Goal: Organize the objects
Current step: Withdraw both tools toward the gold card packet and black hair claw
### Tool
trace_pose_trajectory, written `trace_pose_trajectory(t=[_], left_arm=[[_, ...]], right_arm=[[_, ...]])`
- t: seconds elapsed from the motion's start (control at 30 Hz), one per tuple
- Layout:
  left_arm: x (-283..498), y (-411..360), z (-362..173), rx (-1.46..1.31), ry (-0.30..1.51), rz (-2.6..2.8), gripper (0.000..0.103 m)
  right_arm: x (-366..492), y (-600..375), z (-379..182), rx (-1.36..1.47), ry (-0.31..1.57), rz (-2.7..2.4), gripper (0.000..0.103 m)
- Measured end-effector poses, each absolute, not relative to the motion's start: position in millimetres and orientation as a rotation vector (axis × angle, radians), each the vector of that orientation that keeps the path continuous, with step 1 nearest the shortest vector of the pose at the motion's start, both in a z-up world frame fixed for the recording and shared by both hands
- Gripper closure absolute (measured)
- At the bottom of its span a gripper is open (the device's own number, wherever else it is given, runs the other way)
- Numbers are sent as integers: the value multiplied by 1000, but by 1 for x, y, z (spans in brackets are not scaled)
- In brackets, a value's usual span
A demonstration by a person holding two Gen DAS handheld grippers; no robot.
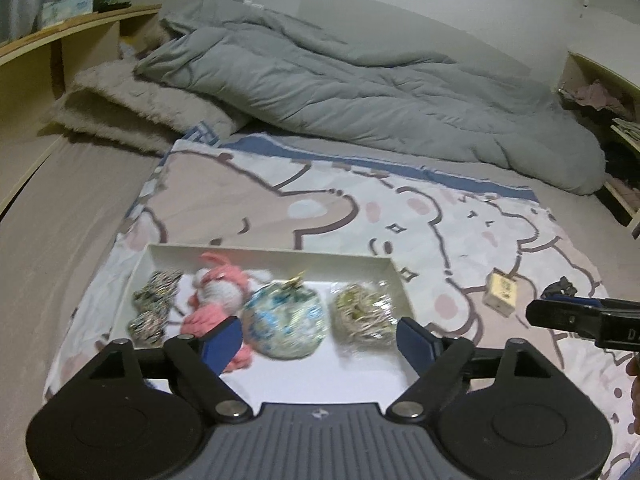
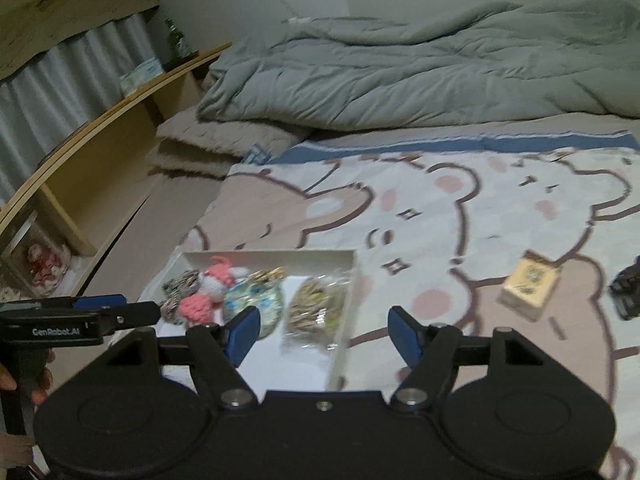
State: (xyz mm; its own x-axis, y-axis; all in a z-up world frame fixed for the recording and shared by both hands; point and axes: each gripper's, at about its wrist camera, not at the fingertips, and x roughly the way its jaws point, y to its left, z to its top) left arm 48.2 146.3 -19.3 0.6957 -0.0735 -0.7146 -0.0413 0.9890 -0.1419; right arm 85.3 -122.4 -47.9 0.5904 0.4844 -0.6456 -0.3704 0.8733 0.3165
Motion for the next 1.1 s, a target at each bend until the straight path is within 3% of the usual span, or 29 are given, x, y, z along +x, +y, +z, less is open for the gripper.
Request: trace_pose_trajectory(t=[0.73,1.1], left_arm=[[84,49,-6,-120,749,-129,0],[98,7,-8,-90,745,-185,0]], right_arm=[[89,-228,-26,75,700,346,20],[93,-266,-32,45,685,263,9]])
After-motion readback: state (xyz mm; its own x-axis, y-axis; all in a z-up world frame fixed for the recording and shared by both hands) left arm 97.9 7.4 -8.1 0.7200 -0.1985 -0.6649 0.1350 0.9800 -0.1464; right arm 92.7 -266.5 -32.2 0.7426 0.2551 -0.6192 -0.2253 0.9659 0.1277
